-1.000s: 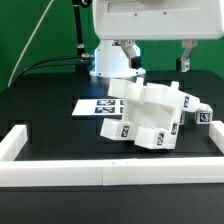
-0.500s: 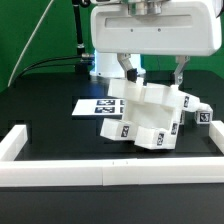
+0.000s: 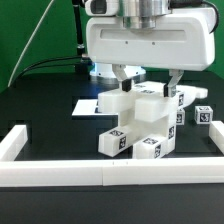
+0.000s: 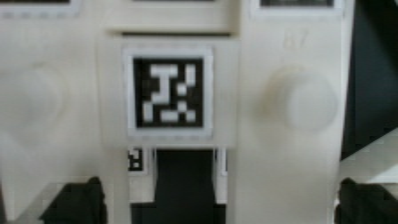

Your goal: Assemble chair

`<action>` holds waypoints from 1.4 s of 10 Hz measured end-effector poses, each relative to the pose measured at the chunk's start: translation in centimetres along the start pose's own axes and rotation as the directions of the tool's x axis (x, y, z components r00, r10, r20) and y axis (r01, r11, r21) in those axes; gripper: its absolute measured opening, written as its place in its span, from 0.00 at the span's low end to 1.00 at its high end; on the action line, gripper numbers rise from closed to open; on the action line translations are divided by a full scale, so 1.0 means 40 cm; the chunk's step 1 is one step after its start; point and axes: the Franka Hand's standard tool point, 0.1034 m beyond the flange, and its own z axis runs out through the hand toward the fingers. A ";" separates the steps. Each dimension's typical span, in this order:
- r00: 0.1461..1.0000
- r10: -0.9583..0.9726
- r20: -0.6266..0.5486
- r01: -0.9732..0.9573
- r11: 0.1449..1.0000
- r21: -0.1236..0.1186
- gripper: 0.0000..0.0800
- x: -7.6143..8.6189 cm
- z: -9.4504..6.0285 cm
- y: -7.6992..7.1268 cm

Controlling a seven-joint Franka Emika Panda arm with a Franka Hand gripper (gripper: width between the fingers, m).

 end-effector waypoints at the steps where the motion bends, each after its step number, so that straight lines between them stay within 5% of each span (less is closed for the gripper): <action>1: 1.000 0.004 -0.007 -0.004 1.000 -0.002 0.81 0.018 0.002 0.000; 6: 1.000 0.007 -0.027 -0.007 1.000 0.000 0.81 0.058 -0.002 -0.010; 9: 1.000 -0.010 -0.027 0.010 1.000 0.003 0.81 0.031 0.014 -0.045; 12: 1.000 -0.007 -0.018 0.007 1.000 0.016 0.81 0.060 -0.056 -0.058; 14: 1.000 -0.009 -0.021 0.010 1.000 0.018 0.81 0.058 -0.058 -0.063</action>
Offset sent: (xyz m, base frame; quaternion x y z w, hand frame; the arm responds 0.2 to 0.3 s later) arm 0.0183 -0.0110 -0.0009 0.0057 -0.0051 -0.0002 1.0000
